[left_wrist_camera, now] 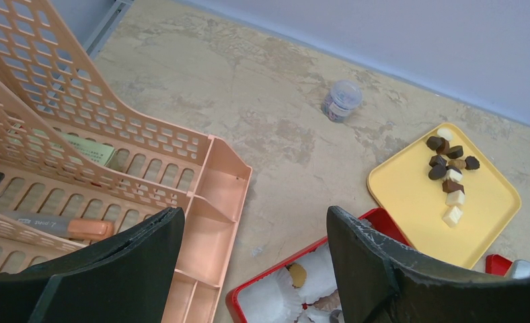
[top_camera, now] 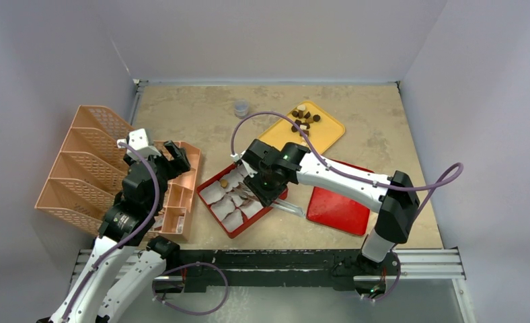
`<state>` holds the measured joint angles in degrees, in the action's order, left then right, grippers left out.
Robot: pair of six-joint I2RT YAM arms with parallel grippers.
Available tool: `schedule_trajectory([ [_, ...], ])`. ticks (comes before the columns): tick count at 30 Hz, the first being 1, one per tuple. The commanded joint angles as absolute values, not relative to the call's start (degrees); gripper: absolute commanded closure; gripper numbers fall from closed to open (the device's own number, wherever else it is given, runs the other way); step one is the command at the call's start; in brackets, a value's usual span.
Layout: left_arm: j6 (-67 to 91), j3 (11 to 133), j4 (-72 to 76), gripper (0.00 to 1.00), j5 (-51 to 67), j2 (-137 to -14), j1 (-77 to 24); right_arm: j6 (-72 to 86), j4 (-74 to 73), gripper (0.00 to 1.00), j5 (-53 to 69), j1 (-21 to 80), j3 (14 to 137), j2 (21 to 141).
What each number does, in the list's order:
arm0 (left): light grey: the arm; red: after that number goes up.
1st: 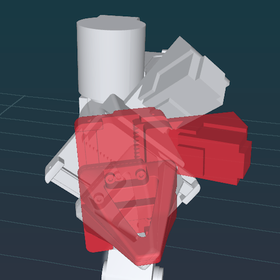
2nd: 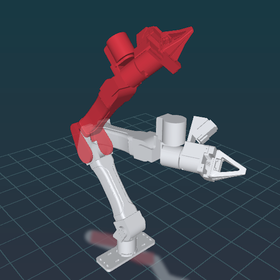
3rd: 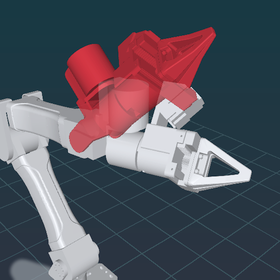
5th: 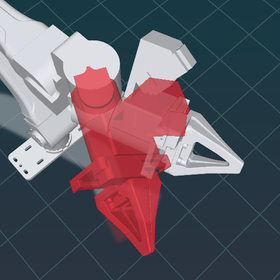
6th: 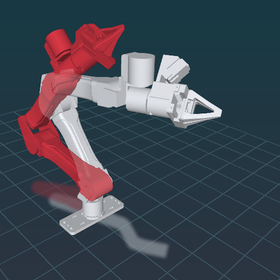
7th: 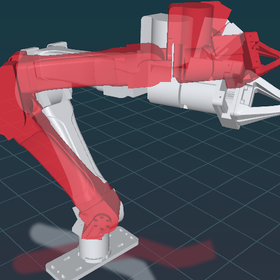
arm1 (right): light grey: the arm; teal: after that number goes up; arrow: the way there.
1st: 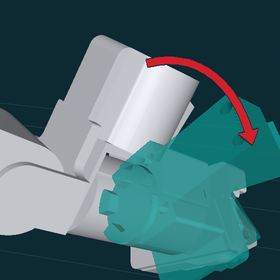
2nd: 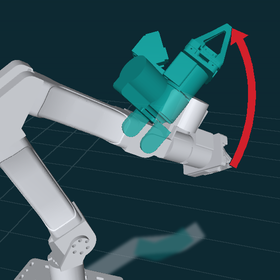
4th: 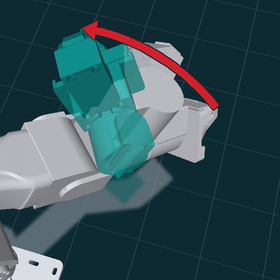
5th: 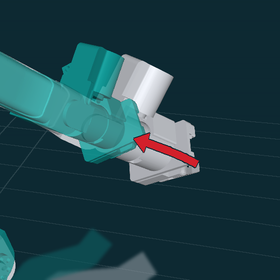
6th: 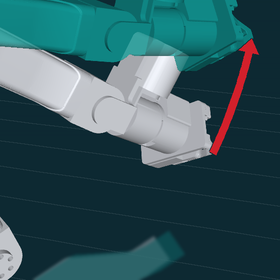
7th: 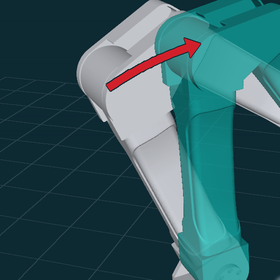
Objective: Pack the chocolate
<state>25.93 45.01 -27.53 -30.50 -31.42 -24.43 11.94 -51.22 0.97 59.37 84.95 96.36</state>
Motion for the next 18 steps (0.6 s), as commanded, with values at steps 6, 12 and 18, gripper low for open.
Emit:
schedule_trajectory([
  [6,25.88,45.60,-25.95,0.23,-30.50,-31.53,-24.17,11.17,-54.12,0.61,0.56,59.77,87.99,95.95],
  [12,25.84,45.62,-26.04,0.23,-30.50,-31.42,-24.17,10.14,-56.39,0.60,0.18,59.77,88.09,97.25],
  [18,25.84,45.51,-26.11,0.23,-30.71,-31.05,-24.17,7.82,-57.58,0.59,0.80,59.76,88.53,98.37],
])
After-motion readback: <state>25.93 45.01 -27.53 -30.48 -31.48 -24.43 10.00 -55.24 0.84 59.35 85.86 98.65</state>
